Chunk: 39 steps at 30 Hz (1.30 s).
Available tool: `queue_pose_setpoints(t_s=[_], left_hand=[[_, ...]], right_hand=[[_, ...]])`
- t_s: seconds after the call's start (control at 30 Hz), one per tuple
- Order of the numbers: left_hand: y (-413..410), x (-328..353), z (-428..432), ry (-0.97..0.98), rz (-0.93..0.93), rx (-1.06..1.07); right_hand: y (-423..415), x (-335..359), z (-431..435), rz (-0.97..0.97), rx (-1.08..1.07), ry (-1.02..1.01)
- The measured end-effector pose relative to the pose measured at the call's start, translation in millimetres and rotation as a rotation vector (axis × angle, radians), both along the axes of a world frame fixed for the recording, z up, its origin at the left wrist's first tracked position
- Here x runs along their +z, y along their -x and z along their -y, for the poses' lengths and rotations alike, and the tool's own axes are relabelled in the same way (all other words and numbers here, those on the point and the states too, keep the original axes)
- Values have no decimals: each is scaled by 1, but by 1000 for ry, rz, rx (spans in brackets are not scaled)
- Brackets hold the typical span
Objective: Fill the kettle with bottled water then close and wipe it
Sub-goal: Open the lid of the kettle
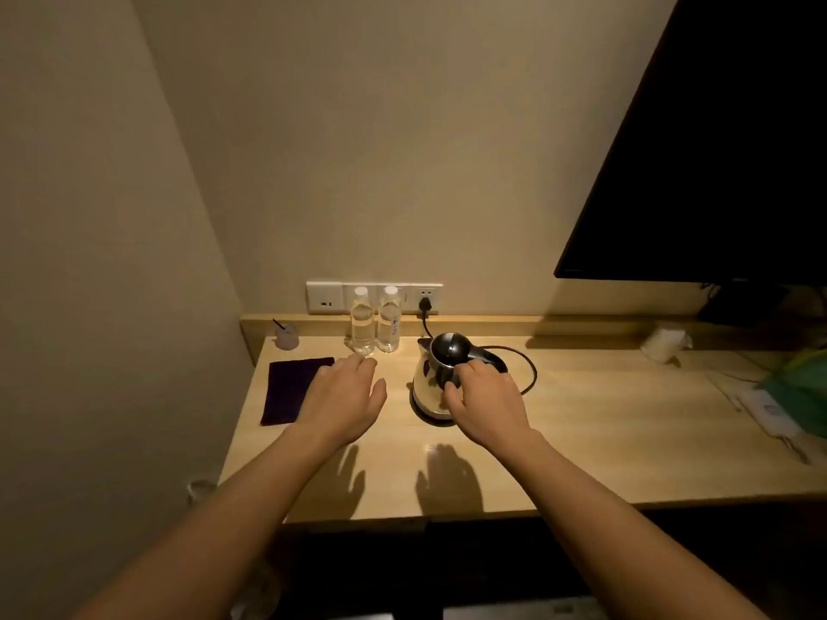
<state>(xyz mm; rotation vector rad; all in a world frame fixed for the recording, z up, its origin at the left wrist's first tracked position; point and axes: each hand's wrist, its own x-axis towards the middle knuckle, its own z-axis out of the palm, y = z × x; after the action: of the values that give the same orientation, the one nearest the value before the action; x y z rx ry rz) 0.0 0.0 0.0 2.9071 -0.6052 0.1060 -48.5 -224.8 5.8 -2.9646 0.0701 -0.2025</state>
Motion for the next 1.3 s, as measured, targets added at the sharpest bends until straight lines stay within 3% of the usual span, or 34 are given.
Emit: queue_pose_setpoints(t_s=[0.67, 1.0, 1.13, 1.3], left_hand=[[-125, -55, 80, 247, -307, -7], [-162, -91, 110, 659, -666, 132], [-163, -101, 115, 815, -681, 208], [-157, -104, 114, 874, -646, 224]], right_hand=[[-134, -41, 63, -134, 19, -62], [-148, -58, 52, -165, -153, -109], [-149, -60, 47, -166, -212, -167], [-148, -63, 51, -158, -209, -283]])
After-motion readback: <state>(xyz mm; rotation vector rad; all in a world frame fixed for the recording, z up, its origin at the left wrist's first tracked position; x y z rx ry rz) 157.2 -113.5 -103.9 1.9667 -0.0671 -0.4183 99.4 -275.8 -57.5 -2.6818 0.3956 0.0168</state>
